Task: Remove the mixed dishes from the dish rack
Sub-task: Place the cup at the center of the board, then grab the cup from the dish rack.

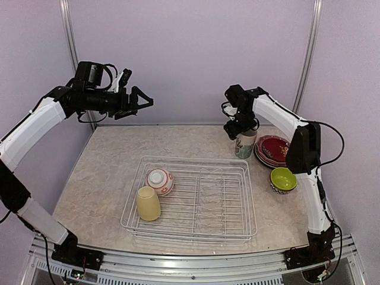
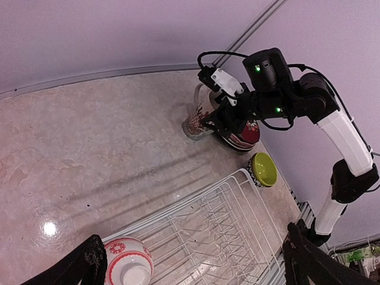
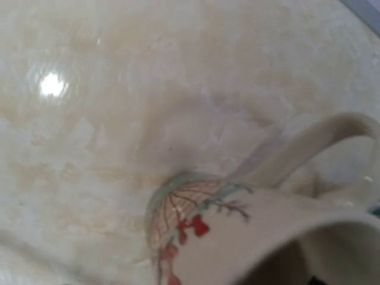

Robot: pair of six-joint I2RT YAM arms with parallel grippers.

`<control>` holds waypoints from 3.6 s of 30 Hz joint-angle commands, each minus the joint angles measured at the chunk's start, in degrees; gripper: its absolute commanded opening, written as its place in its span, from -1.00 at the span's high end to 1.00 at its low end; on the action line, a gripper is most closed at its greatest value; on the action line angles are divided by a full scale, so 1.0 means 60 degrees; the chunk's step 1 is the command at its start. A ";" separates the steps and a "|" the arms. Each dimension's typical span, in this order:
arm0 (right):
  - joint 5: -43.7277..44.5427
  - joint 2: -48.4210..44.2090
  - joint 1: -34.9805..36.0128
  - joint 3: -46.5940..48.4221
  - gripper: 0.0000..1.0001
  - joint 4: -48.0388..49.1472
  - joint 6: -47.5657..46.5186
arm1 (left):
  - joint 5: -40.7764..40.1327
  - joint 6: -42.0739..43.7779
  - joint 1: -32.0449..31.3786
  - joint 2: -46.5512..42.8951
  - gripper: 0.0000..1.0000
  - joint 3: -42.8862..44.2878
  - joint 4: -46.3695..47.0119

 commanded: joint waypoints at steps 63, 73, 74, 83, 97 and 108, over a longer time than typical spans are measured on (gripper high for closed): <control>-0.0697 -1.2171 0.1638 -1.3111 -0.97 0.7093 0.1336 | -0.6730 -0.8643 -0.5131 0.2788 -0.98 -0.0742 -0.6079; -0.0839 -1.2011 0.1640 -1.3251 -0.97 0.7267 0.1430 | -0.6511 -0.8641 -0.5153 0.3063 -0.86 -0.1226 -0.5812; -0.0843 -1.2007 0.1639 -1.3260 -0.96 0.7285 0.1433 | -0.6510 -0.8628 -0.5159 0.3148 -0.83 -0.1224 -0.5809; -0.0881 -1.2037 0.1633 -1.3442 -0.97 0.7393 0.1515 | -0.6425 -0.8441 -0.5253 0.3608 -0.76 -0.1189 -0.5829; -0.0902 -1.2196 0.1639 -1.3537 -0.97 0.7426 0.1598 | -0.6496 -0.8363 -0.5317 0.3912 -0.45 -0.1342 -0.5787; -0.0881 -1.2240 0.1640 -1.3526 -0.97 0.7453 0.1646 | -0.6490 -0.8007 -0.5609 0.3177 0.00 -0.0612 -0.6223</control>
